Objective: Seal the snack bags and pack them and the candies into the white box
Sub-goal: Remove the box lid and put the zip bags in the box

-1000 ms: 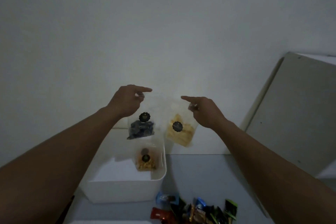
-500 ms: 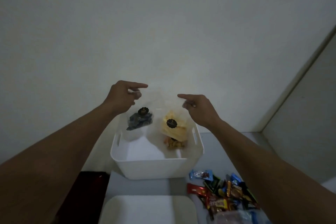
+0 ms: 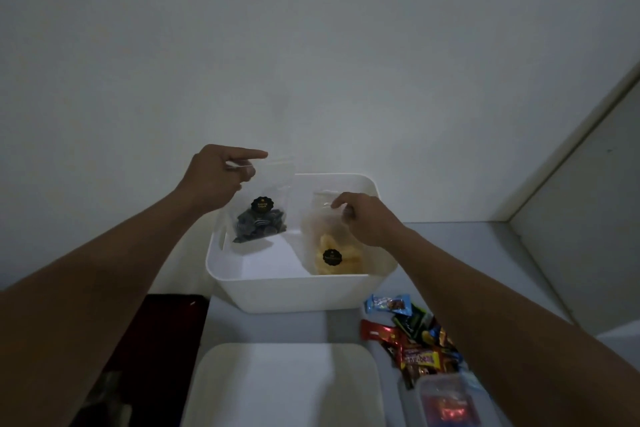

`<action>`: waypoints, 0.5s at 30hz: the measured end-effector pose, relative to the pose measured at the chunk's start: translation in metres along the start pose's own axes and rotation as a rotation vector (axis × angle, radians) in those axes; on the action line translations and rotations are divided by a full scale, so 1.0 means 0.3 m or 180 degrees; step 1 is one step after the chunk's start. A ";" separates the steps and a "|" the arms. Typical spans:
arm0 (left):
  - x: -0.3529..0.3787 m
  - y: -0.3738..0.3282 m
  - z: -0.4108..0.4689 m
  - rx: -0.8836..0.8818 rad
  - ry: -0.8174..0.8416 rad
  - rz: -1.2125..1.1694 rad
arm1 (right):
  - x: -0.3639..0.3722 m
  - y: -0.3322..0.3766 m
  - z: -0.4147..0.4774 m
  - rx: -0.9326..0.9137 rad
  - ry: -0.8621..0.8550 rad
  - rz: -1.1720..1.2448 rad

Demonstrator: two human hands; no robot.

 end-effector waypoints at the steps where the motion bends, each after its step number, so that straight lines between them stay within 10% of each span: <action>1: 0.003 0.010 -0.001 -0.0010 0.0004 -0.0015 | 0.008 -0.003 0.004 -0.0006 0.0054 -0.0227; 15: 0.059 0.030 0.021 -0.0057 0.0265 -0.0193 | -0.035 -0.005 0.074 -0.0336 -0.0201 -0.1782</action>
Point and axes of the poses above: each hand's wrist, its own z-axis towards the middle knuckle, its own x-axis out of the palm, y = z × x, the point moved 5 cm from there along z, towards the middle knuckle, and after that the axes turned 10 degrees about -x, right-handed, at the moved point
